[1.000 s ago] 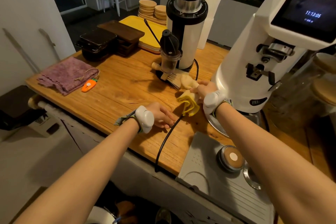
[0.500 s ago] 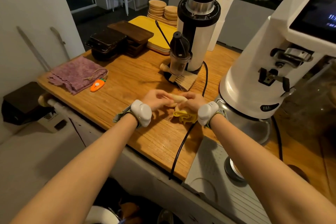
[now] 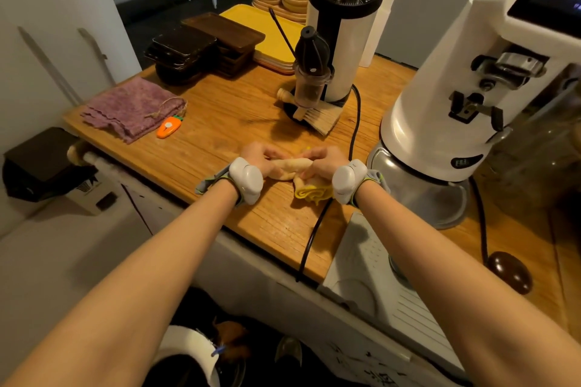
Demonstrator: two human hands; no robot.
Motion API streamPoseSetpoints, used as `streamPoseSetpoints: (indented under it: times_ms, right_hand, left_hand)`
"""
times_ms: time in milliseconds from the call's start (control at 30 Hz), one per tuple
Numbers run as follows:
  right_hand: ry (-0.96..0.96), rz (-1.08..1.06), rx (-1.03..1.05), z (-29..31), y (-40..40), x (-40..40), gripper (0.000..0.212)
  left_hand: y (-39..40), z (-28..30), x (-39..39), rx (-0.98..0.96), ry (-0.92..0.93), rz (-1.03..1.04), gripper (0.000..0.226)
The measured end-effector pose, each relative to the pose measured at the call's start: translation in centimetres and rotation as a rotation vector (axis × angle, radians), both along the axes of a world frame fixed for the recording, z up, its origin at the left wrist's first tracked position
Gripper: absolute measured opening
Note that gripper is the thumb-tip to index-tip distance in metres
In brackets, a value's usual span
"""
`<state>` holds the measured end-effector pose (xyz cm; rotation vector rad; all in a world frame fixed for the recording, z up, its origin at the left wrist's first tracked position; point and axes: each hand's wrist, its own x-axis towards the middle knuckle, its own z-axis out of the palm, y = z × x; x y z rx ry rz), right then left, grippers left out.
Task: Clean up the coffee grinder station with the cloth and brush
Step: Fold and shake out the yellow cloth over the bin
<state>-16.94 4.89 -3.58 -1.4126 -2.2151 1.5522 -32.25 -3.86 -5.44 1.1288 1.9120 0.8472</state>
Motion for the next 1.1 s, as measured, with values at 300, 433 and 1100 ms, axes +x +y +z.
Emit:
streamPoseSetpoints:
  times_ms: [300, 433, 1100]
  right_hand:
    - [-0.014, 0.015, -0.017, -0.1, -3.7, 0.3, 0.030]
    - [-0.013, -0.001, -0.031, -0.3, -5.7, 0.5, 0.026]
    - [-0.045, 0.012, -0.063, -0.7, -12.7, 2.3, 0.032]
  left_hand:
    - [-4.2, 0.2, -0.2, -0.043, -0.032, -0.017, 0.038]
    - [-6.0, 0.0, 0.2, -0.038, -0.026, 0.010, 0.036]
    - [-12.0, 2.6, 2.7, -0.207, 0.125, -0.089, 0.037]
